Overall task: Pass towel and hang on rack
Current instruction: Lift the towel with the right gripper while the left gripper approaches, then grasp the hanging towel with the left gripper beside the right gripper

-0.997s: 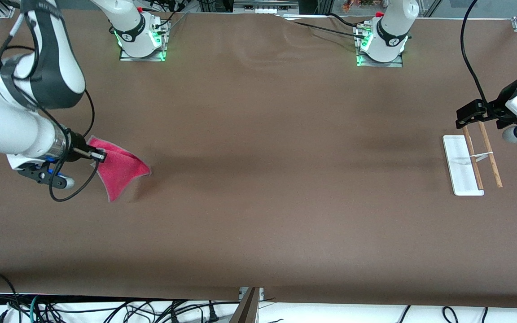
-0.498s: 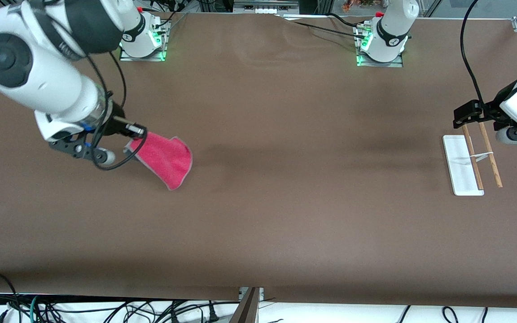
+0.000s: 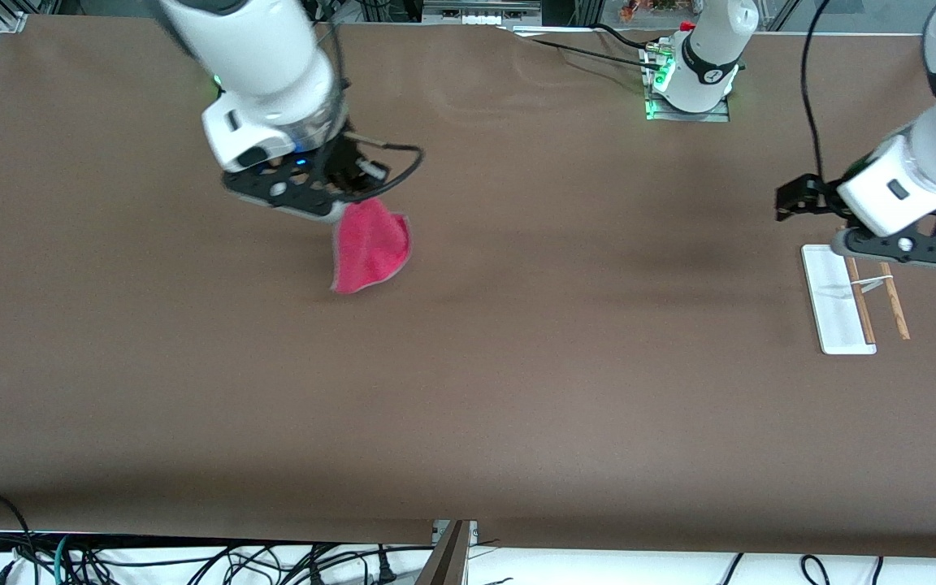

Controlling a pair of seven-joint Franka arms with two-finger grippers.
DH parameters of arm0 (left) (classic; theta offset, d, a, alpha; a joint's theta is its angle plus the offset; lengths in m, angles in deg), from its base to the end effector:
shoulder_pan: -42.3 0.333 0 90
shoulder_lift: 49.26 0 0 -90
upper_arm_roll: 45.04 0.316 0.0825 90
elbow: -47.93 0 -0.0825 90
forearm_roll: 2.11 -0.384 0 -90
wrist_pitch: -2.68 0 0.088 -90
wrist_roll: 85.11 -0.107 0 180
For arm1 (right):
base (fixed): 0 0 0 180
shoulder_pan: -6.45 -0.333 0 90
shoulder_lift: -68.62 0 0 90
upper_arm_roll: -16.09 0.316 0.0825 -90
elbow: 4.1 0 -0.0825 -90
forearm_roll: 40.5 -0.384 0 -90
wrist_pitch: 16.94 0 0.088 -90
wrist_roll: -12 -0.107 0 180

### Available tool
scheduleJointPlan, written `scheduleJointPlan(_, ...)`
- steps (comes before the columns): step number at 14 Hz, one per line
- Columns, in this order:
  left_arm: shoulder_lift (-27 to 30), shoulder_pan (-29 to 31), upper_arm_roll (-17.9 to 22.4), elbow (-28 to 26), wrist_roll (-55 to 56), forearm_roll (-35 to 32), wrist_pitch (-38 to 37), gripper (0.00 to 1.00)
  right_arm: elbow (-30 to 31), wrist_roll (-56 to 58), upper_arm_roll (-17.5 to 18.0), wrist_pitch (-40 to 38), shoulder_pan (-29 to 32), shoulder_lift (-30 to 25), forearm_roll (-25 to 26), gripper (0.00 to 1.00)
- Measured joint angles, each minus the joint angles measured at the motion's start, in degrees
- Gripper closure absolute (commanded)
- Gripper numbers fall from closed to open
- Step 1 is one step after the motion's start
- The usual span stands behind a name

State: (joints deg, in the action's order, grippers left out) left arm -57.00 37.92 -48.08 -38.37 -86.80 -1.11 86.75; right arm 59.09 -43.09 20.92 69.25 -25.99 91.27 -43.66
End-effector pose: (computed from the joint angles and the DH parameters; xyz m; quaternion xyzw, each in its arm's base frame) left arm 0.5764 -0.0751 0.5698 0.9930 -0.0793 -0.0873 0.0080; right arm 0.5317 0.3963 0.5976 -0.9868 0.1561 0.0289 0.0330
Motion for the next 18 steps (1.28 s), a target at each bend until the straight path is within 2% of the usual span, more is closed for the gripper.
scheduleJointPlan(4,-0.6,-2.3,-0.1,0.0,-1.3,6.8,0.0,0.0,-1.3,-6.0,-0.1,5.0,-2.2,1.0,-8.9,1.0)
scheduleJointPlan(7,-2.8,-1.3,0.7,0.0,-8.7,15.3,1.4,0.0,-2.9,-9.6,-0.5,9.5,-2.1,1.0,-16.3,1.0)
scheduleJointPlan(10,-5.4,-0.8,0.6,0.0,-10.5,21.2,2.6,0.0,-3.3,-12.7,-0.5,15.1,-2.1,1.0,-22.3,1.0)
scheduleJointPlan(12,-7.1,-1.4,0.3,-0.2,-7.7,24.2,3.1,0.0,-3.3,-14.7,-0.5,19.6,-2.1,1.1,-25.2,1.0)
scheduleJointPlan(16,-10.1,-1.8,0.2,-0.7,-0.4,34.8,3.4,0.0,-3.3,-17.9,-0.5,28.1,-2.1,2.3,-31.7,1.0)
scheduleJointPlan(18,-10.5,-1.6,0.3,-1.5,2.4,38.6,3.4,0.0,-4.0,-20.1,-0.5,31.7,-2.3,3.4,-33.0,1.0)
